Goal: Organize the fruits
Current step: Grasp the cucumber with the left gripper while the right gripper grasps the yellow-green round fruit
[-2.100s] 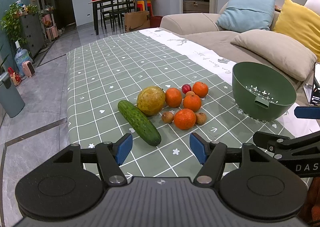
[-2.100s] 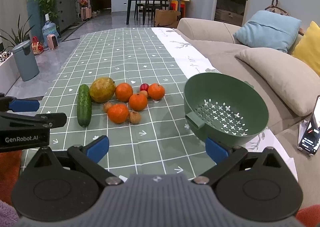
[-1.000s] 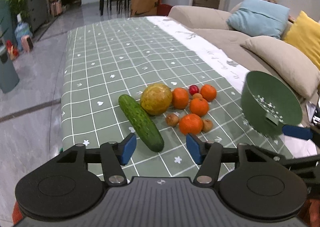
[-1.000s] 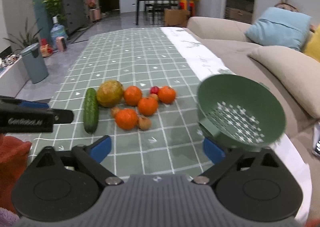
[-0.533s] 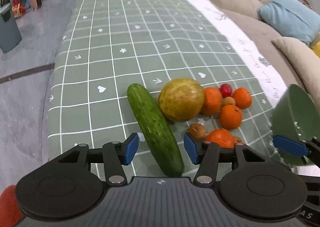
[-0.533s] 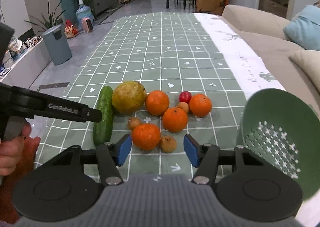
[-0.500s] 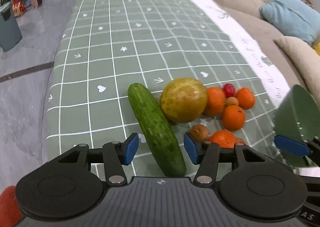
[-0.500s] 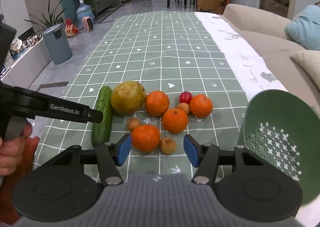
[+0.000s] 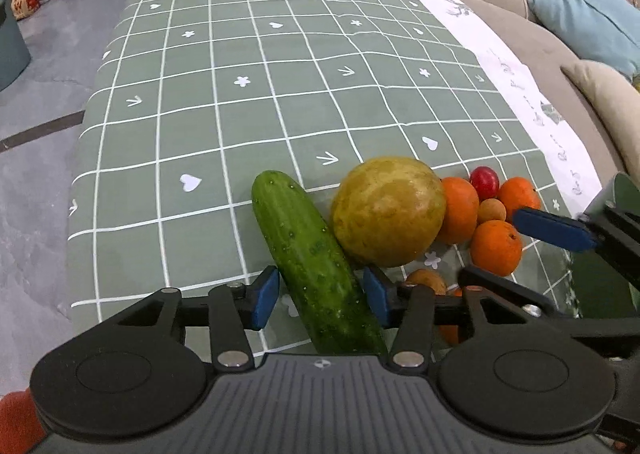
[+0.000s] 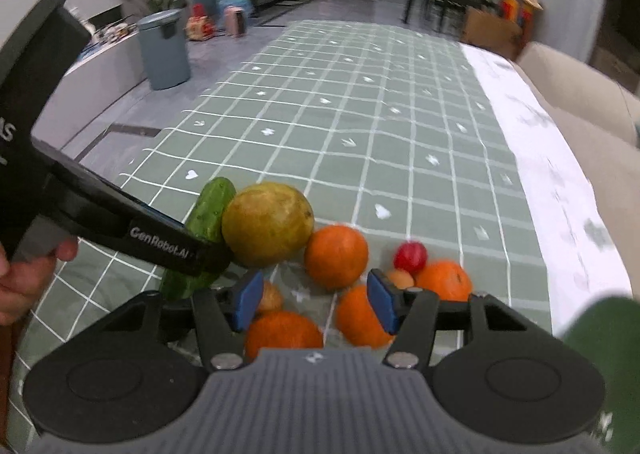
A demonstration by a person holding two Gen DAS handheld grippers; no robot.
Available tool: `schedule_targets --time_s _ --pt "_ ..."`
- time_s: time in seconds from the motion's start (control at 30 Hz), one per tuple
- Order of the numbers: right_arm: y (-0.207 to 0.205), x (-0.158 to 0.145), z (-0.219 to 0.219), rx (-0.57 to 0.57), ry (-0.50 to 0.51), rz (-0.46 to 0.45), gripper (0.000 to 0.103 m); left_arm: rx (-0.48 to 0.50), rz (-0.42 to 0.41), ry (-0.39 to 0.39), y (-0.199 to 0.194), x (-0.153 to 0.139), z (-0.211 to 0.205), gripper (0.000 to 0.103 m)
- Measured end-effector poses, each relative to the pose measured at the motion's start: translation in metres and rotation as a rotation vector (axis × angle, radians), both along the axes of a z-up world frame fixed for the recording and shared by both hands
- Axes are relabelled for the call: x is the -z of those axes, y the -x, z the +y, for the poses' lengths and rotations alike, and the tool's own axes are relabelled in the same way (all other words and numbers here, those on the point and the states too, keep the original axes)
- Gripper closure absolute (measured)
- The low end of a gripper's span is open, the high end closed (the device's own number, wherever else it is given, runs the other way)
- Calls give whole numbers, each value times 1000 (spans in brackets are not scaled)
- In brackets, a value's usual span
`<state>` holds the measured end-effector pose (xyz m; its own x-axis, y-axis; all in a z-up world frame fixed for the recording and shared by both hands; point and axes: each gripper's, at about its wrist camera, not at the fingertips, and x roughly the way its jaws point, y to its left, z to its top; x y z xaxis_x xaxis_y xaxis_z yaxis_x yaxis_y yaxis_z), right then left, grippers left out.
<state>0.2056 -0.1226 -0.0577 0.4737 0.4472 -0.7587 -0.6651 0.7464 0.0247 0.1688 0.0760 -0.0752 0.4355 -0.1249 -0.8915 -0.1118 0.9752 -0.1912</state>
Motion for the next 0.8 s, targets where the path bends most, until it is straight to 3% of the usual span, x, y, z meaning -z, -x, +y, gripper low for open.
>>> schedule_targets --time_s 0.17,0.23,0.3,0.7,0.8 --pt "-6 5 23 -116 49 -49 44 -38 9 -11 9 -11 14 47" --pt "-7 7 33 -163 67 -78 34 -50 13 -17 12 -14 19 47" --pt "-11 9 42 -194 88 -99 30 -63 13 -13 15 -15 25 46" --pt "-31 29 74 -264 152 -39 36 -99 19 92 2 -1 36 46" --pt "-30 28 74 -255 152 -39 36 -100 26 106 -2 1 33 51"
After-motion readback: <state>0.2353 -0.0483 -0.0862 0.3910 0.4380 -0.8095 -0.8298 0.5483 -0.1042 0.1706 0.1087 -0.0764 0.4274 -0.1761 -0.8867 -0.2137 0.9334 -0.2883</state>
